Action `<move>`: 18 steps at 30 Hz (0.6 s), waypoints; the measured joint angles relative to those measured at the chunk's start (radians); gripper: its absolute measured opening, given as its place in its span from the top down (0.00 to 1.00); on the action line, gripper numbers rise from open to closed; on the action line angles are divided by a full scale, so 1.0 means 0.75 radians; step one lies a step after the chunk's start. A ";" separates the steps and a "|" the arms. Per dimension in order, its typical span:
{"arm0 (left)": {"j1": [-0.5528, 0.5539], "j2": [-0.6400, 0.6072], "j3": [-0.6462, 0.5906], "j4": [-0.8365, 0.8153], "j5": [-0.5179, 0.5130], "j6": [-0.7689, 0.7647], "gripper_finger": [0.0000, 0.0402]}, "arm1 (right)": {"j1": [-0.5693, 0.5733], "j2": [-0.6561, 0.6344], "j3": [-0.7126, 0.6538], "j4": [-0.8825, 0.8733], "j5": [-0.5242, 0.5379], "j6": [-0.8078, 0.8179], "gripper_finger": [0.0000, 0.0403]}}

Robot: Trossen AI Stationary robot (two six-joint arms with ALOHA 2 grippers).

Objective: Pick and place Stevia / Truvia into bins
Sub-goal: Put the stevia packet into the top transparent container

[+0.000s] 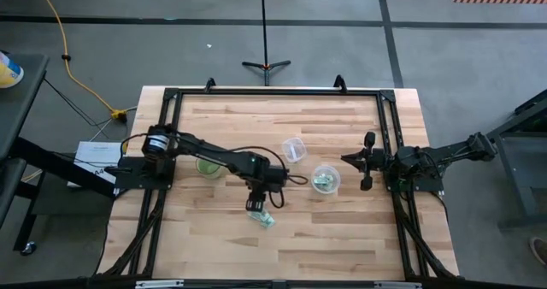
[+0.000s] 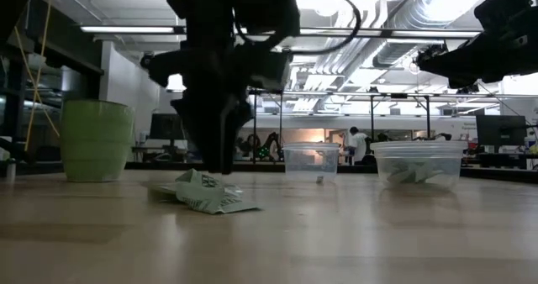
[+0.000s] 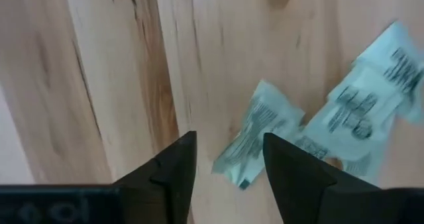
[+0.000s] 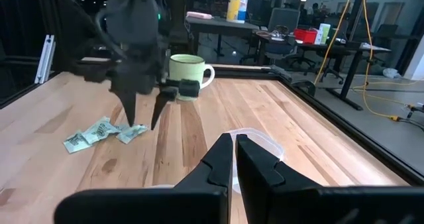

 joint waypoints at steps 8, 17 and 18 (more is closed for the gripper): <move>0.000 0.052 0.001 -0.002 0.008 0.000 0.59 | 0.000 0.005 0.000 0.000 -0.001 0.000 0.97; 0.001 0.070 0.003 0.005 0.008 0.032 0.68 | 0.000 0.013 0.000 -0.001 -0.001 0.000 0.97; 0.001 0.070 0.003 0.005 0.007 0.036 0.70 | 0.000 0.012 0.000 0.000 -0.001 0.001 0.97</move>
